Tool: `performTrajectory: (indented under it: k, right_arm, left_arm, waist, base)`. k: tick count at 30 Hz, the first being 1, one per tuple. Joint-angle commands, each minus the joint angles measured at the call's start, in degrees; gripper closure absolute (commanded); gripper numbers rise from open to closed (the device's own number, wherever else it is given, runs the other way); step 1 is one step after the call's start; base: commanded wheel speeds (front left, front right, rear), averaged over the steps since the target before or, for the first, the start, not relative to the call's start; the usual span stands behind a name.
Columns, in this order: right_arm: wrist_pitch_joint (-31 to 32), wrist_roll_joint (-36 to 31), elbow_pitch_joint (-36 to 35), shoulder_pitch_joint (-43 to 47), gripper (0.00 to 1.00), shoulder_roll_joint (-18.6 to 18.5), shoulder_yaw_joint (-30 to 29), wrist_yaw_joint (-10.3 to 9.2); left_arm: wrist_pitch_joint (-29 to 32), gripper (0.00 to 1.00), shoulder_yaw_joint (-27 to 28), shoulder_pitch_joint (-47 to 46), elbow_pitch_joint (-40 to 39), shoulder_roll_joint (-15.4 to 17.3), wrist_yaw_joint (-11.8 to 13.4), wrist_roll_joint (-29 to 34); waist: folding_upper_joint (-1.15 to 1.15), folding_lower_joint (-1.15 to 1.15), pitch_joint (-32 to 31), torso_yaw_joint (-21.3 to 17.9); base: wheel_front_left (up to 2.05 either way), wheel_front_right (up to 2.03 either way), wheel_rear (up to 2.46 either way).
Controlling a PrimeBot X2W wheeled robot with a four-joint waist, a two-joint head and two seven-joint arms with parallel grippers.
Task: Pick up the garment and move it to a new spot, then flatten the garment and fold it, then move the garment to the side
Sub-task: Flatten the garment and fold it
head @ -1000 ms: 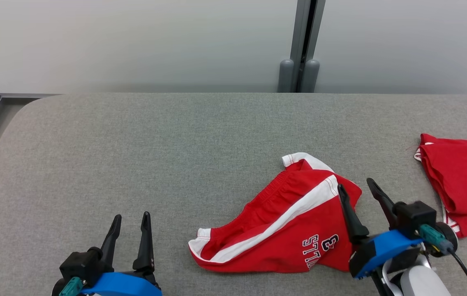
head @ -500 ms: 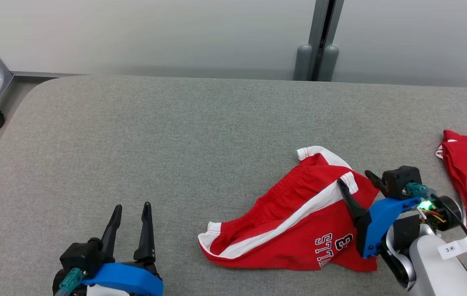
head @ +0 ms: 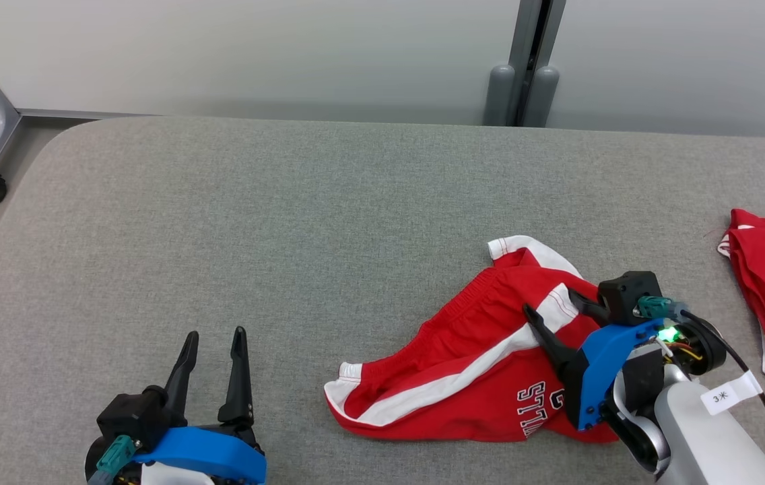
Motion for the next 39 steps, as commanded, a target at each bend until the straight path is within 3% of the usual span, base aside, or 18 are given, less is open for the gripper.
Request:
performTrajectory:
  k: [1, 11, 19, 20, 23, 25, 39]
  right_arm:
    - [0.21, 0.91, -0.43, -0.39, 0.00, -0.60, 0.56, 0.00]
    - [2.04, 2.12, -2.01, -0.95, 0.00, -2.12, 3.27, 0.00]
    - [4.09, 0.30, 1.90, -3.99, 0.00, -1.43, 3.82, 0.00]
    - [4.30, 0.31, 2.40, -4.30, 0.04, -1.45, 4.10, 0.00]
    - [4.06, 0.73, 3.47, -4.76, 0.53, -1.66, 4.71, 0.00]
    - [3.85, 0.99, 3.65, -4.54, 0.61, -1.84, 4.99, 0.00]
    - [4.08, 0.55, 0.28, -1.09, 0.73, -2.13, 5.60, 0.00]
  left_arm:
    - [-0.26, 0.00, -0.02, -0.61, -0.07, 0.33, 0.21, -0.07]
    - [-0.38, 0.00, -0.26, -0.92, -0.11, 0.36, 0.20, -0.11]
    - [-0.45, 0.00, -0.60, -1.66, 0.27, 0.22, 0.07, -0.13]
    - [-0.45, 0.00, -0.69, -1.75, 0.33, 0.18, 0.04, -0.09]
    - [-0.43, 0.00, -0.84, -1.76, 0.50, 0.08, -0.02, -0.10]
    - [-0.44, 0.00, -0.76, -1.61, 0.58, 0.10, -0.05, -0.20]
    - [-0.52, 0.00, -0.34, -1.07, 0.24, 0.23, 0.05, -0.37]
  waist:
    - [0.00, -0.01, 0.03, -0.16]
    - [0.00, -0.01, 0.36, -0.76]
    - [0.00, -0.01, 0.77, -0.57]
    - [0.00, -0.01, 0.78, -0.46]
    - [0.00, -0.01, 0.71, -0.16]
    - [0.00, -0.01, 0.63, -0.09]
    - [0.00, -0.01, 0.56, -1.01]
  base:
    - [0.00, 0.00, 0.00]
    - [0.00, 0.00, 0.00]
    - [0.00, 0.00, 0.00]
    - [0.00, 0.00, 0.00]
    - [0.00, 0.00, 0.00]
    - [0.00, 0.00, 0.00]
    - [0.00, 0.00, 0.00]
